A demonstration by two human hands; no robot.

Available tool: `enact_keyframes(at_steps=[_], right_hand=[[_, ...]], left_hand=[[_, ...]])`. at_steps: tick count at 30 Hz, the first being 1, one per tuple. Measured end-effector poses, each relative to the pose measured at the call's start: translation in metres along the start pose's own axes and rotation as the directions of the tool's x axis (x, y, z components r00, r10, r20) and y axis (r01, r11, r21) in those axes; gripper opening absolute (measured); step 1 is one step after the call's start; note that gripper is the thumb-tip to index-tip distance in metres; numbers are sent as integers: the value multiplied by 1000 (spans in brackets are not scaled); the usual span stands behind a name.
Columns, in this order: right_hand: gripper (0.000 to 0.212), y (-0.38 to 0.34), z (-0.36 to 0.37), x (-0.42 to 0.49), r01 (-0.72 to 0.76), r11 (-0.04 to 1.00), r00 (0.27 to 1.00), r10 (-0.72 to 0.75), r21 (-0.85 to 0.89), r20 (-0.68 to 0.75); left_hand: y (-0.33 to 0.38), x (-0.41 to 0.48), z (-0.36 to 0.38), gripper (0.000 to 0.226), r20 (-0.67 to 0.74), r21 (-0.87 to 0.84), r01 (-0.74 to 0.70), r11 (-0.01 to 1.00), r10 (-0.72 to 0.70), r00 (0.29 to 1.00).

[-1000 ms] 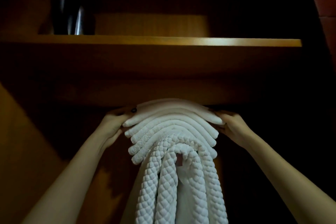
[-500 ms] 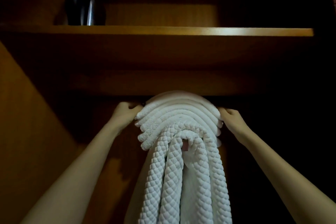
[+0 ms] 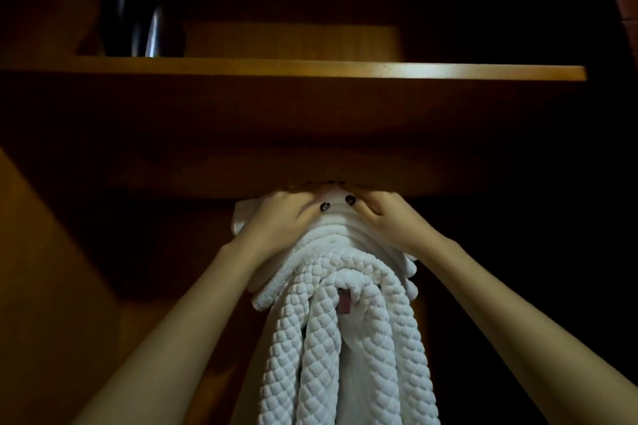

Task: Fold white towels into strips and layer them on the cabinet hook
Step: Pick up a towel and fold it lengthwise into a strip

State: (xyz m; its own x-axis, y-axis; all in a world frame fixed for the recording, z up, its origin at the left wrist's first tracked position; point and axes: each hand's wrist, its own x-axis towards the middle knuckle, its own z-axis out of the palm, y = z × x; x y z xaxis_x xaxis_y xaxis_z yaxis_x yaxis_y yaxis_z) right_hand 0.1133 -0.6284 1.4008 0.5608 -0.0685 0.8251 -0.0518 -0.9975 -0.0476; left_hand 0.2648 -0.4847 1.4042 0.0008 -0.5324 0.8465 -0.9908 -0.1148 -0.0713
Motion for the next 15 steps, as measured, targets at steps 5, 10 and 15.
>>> enact_keyframes(at_steps=[5, 10, 15], right_hand=[[41, 7, 1, 1, -24, 1000, 1000, 24, 2, -5], [38, 9, 1, 4, -21, 998, 999, 22, -54, 29], [41, 6, 5, 12, -48, 994, 996, 55, -97, 70]], left_hand=[[-9, 8, 6, 37, 10, -54, 33, 998, -33, 999], [-13, 9, 8, 39, 101, 6, 77, 997, -77, 992], [-18, 0, 16, 43, 55, -15, 119, 993, -118, 992]])
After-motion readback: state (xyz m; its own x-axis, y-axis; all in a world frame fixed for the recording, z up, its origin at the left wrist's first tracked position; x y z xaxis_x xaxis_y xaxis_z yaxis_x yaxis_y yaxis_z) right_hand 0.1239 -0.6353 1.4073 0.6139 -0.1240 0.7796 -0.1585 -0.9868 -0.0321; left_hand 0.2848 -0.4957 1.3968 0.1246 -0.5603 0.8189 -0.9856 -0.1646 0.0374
